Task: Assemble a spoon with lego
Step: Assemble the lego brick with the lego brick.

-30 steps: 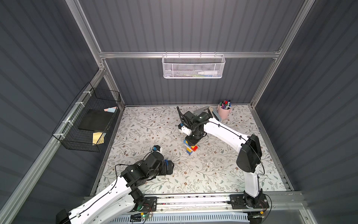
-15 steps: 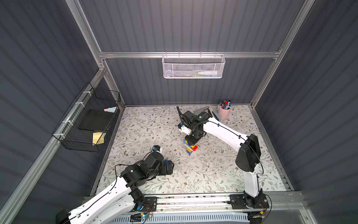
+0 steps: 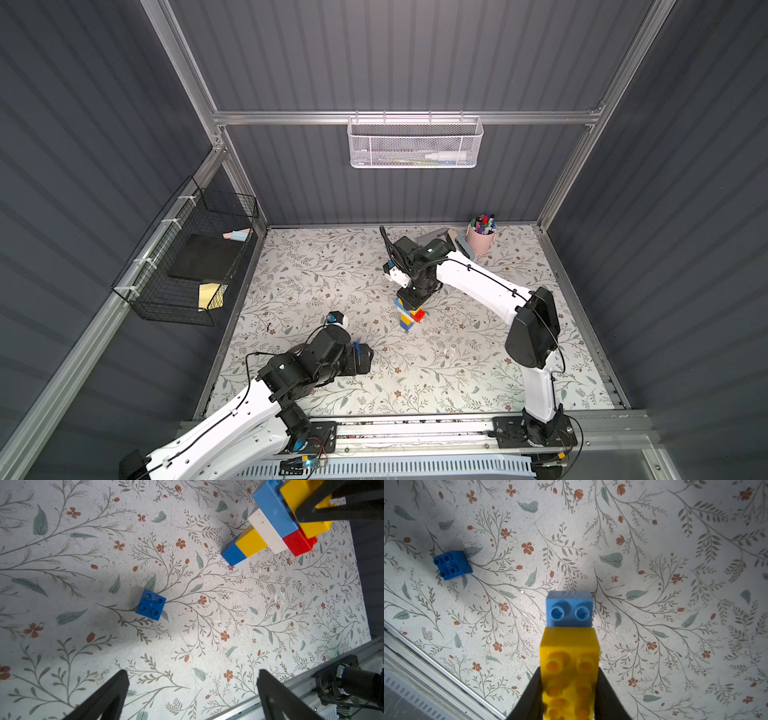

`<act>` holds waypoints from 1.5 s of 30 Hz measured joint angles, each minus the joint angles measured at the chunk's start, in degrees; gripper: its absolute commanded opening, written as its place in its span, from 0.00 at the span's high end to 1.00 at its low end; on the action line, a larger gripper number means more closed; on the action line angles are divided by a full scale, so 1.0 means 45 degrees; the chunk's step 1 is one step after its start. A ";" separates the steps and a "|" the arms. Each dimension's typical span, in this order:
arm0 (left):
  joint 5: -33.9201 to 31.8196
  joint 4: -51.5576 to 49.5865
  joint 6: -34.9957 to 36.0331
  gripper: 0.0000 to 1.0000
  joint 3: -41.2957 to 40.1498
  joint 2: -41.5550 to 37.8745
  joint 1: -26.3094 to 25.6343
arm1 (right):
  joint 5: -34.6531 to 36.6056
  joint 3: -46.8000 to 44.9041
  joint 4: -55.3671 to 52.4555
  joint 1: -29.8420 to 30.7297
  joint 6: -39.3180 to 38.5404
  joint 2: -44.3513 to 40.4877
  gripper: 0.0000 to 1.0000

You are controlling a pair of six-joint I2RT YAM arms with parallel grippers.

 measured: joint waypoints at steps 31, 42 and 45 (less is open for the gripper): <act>-0.0005 0.0000 0.0000 0.01 -0.0024 -0.0107 0.0000 | -0.0539 -0.0908 0.1127 -0.0015 0.0427 -0.0418 0.86; -0.0005 0.0000 0.0000 0.01 -0.0029 -0.0107 0.0000 | -0.0597 0.0073 0.0199 -0.0039 0.0544 0.0253 0.86; -0.0005 0.0000 0.0000 0.01 -0.0029 -0.0131 0.0000 | -0.0583 0.0296 -0.0019 -0.0039 0.0675 0.0408 0.86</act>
